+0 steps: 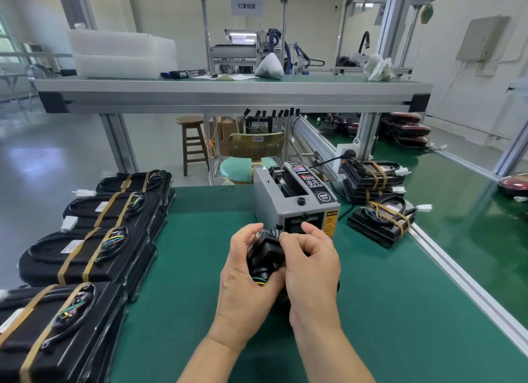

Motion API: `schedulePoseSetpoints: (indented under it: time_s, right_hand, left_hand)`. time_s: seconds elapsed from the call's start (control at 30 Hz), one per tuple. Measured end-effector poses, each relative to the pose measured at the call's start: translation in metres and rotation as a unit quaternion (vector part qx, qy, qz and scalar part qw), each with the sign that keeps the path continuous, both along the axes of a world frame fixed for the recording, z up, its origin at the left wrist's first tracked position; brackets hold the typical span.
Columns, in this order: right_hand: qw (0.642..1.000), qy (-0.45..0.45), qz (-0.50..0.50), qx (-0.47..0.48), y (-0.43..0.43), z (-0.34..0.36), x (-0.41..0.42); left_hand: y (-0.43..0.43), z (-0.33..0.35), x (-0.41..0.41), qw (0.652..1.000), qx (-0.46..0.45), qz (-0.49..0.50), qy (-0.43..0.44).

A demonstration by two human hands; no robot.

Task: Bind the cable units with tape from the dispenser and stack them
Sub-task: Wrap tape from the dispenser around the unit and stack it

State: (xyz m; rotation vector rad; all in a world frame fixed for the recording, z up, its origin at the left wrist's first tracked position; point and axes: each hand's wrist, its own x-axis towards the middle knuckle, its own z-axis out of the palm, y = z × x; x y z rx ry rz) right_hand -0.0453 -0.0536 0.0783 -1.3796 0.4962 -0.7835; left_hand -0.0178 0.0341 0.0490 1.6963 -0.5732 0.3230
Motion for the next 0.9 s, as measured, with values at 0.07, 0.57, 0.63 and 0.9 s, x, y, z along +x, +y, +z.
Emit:
schedulePoseSetpoints:
  time_s: [0.07, 0.57, 0.63, 0.9]
  right_hand:
    - [1.0, 0.002, -0.003, -0.006, 0.001, 0.0, 0.001]
    - [0.997, 0.025, 0.0, -0.076, -0.001, -0.007, 0.004]
    - [0.995, 0.029, 0.004, -0.094, 0.0, -0.008, 0.004]
    - [0.993, 0.036, -0.033, -0.104, -0.034, -0.013, 0.002]
  left_hand:
    - [0.0, 0.0, -0.001, 1.0, -0.008, -0.001, -0.004]
    - [-0.002, -0.007, 0.003, 0.997, -0.024, -0.015, -0.065]
    - [-0.001, -0.007, 0.005, 0.997, -0.021, -0.01, -0.067]
    - [0.016, -0.014, 0.013, 0.999, -0.013, 0.011, -0.035]
